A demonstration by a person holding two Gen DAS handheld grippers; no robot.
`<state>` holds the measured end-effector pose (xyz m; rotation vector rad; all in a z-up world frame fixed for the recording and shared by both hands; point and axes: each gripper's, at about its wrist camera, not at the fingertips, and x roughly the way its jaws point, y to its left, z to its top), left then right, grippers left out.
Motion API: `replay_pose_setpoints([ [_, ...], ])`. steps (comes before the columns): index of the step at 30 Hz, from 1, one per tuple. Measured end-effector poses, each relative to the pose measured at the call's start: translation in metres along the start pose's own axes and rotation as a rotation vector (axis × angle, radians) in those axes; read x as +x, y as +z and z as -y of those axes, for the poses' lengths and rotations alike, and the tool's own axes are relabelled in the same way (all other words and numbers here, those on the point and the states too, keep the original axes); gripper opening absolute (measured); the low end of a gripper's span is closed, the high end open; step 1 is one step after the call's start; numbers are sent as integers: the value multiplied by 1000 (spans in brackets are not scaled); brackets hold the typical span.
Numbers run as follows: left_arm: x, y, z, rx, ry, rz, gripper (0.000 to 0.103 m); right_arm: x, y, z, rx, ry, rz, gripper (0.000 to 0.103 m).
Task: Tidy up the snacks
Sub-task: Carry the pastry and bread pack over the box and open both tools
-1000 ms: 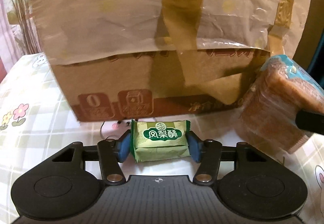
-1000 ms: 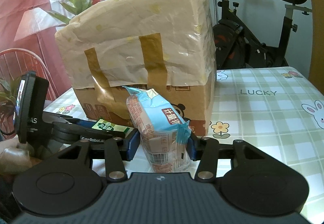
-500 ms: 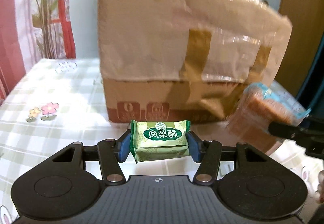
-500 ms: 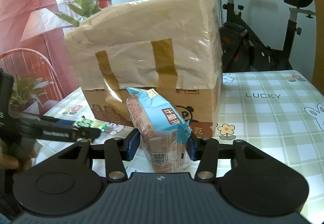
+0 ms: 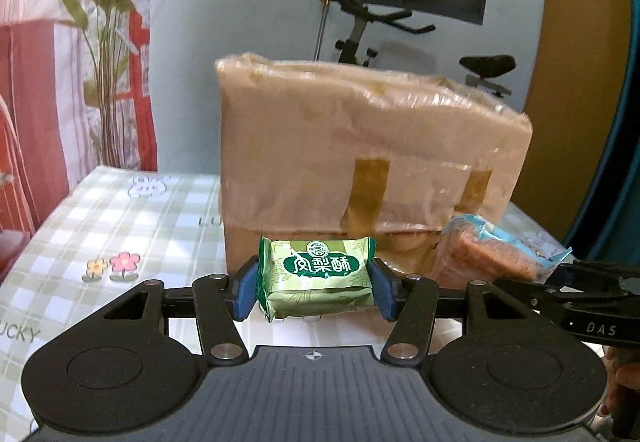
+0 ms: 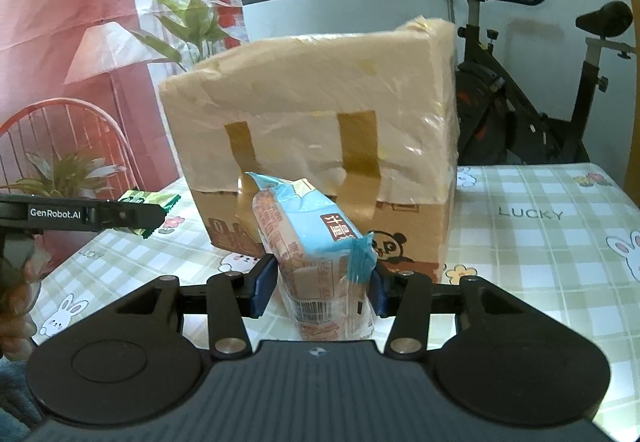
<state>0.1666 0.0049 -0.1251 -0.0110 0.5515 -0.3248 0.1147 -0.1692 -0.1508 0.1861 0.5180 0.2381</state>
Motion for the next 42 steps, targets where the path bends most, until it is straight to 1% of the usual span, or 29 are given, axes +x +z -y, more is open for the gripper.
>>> replay_pose_setpoints([
  [8,-15,26,6,31,-10,91,59,-16,20,-9,-26,26,63,48],
  [15,-28,59,12,66,-24,191,59,-39,53,-13,-46,58,168,48],
  [20,-26,86,13,69,-39,243,59,-47,87,-10,-23,82,238,48],
  [22,-18,100,12,68,-56,254,59,-46,100,-9,-27,88,260,48],
  [24,-7,111,13,82,-52,265,59,-43,115,-7,-34,89,274,48],
  [27,17,127,14,95,-57,252,59,-26,138,-2,-39,86,276,47],
  [29,36,137,15,96,-45,234,59,-12,151,2,-39,76,273,47],
  [34,79,148,12,82,-19,173,59,30,179,18,17,62,241,47],
  [38,100,147,8,78,1,128,60,60,186,26,24,49,178,44],
  [41,108,143,4,86,5,98,61,80,181,29,10,39,114,44],
  [42,109,143,3,89,11,92,63,86,179,31,11,33,93,44],
])
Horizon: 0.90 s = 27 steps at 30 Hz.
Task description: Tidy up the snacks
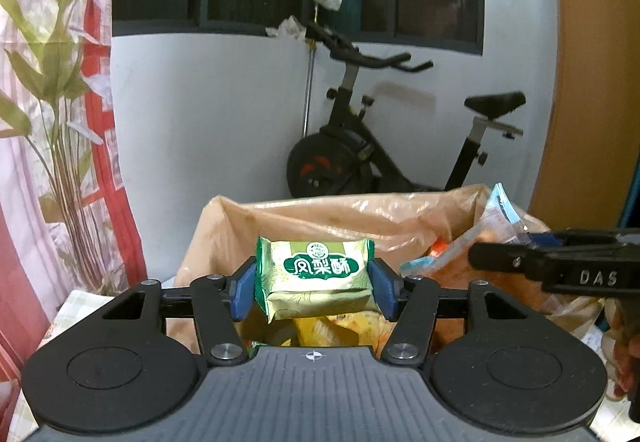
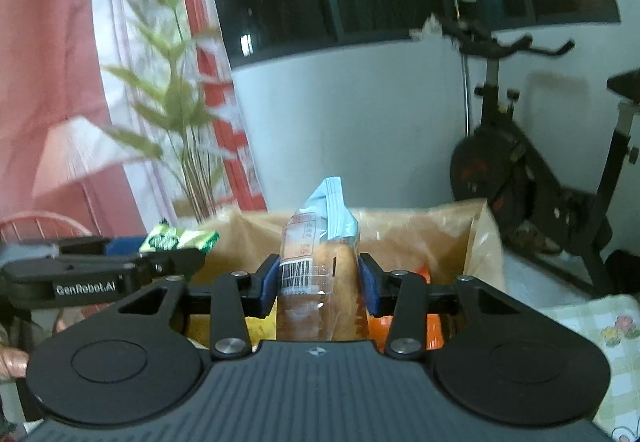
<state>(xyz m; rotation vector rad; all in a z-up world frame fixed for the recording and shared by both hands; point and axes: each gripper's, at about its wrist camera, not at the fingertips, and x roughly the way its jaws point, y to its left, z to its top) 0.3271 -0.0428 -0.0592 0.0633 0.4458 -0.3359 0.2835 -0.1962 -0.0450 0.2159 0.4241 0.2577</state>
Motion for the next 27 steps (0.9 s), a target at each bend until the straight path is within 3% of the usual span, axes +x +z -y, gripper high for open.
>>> replay_pose_setpoints([
  [3,-1,0,-1,11,20,2,68,6,-6,5,9,-34,-18,47],
  [5,-3,2,-1,15,21,8,75,4,-7,7,12,-52,-19,54],
  [15,-29,13,7,18,24,26,85,-20,3,7,-53,-108,5,77],
  [17,-39,15,7,16,32,36,91,-27,4,5,-59,-116,13,81],
  [27,-92,18,4,-28,78,61,95,-68,8,-13,-70,-120,43,97],
])
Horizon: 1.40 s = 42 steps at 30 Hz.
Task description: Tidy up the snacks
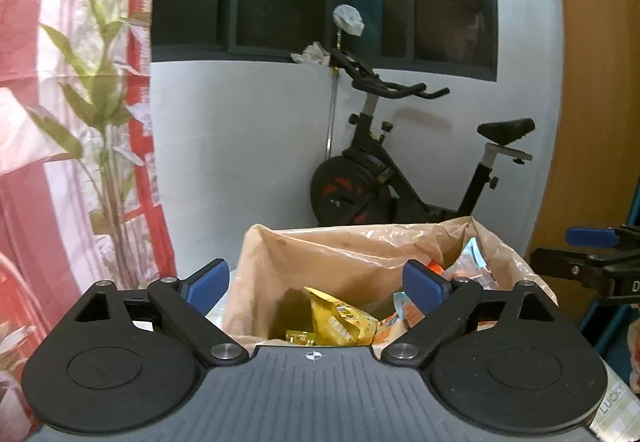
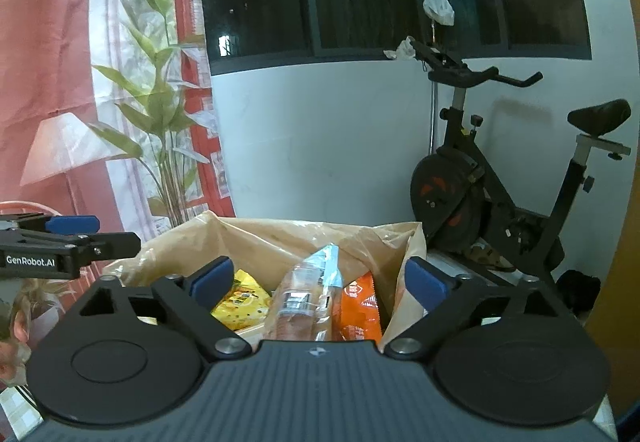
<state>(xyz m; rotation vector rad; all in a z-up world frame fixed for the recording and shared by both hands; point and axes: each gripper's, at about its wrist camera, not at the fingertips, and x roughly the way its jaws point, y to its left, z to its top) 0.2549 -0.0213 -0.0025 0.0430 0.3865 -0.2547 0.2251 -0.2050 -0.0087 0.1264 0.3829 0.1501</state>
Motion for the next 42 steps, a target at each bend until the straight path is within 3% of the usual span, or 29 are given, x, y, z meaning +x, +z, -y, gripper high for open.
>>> replay_pose_setpoints([
  [10,-58,1,6,11,112,45,95,-47,5,-28,-37,-16,41,102],
  [24,-160,-22,20,33,168,97,95,-124,-23,-81,-51,-63,63,103],
  [42,-223,-38,28,6,217,129,95,-193,-46,-103,1,-54,88,103],
])
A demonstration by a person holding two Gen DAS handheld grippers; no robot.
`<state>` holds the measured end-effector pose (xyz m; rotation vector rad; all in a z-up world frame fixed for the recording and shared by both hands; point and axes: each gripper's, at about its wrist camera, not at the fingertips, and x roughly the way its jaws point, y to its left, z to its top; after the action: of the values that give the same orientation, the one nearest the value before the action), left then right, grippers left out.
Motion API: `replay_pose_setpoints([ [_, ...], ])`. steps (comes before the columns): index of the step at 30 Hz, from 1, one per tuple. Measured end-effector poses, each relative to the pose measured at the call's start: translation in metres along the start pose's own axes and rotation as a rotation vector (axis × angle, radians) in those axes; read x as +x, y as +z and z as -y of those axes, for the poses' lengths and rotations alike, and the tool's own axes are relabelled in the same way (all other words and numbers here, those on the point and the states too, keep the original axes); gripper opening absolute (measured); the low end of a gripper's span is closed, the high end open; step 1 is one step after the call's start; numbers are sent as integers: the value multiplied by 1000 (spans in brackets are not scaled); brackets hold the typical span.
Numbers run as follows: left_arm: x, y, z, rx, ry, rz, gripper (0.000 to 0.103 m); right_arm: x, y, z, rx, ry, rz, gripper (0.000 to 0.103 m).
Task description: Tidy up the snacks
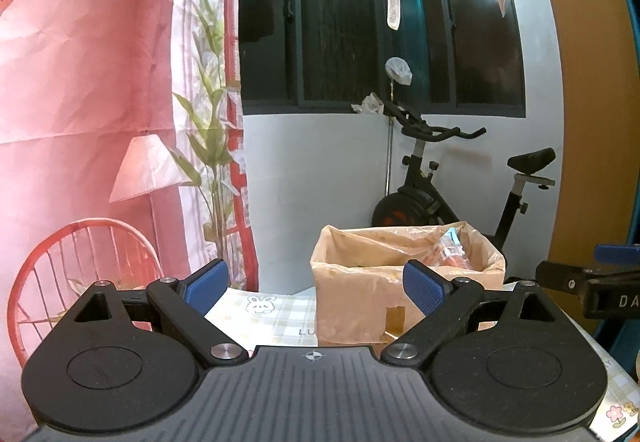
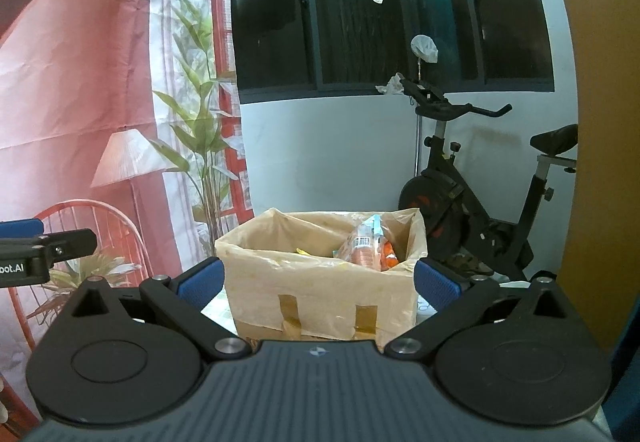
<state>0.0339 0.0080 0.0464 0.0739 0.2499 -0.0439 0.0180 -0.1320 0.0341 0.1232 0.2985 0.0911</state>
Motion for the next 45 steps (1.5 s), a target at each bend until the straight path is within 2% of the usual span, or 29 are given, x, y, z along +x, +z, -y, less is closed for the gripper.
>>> replay_pose_setpoints([
  [22,-8,-5,-4,-28,37,4,95,-2,-3,-9,-13,-6,-13,103],
  [45,-8,-5,-8,-45,34,3,95,-2,-4,-9,-16,-10,-14,103],
])
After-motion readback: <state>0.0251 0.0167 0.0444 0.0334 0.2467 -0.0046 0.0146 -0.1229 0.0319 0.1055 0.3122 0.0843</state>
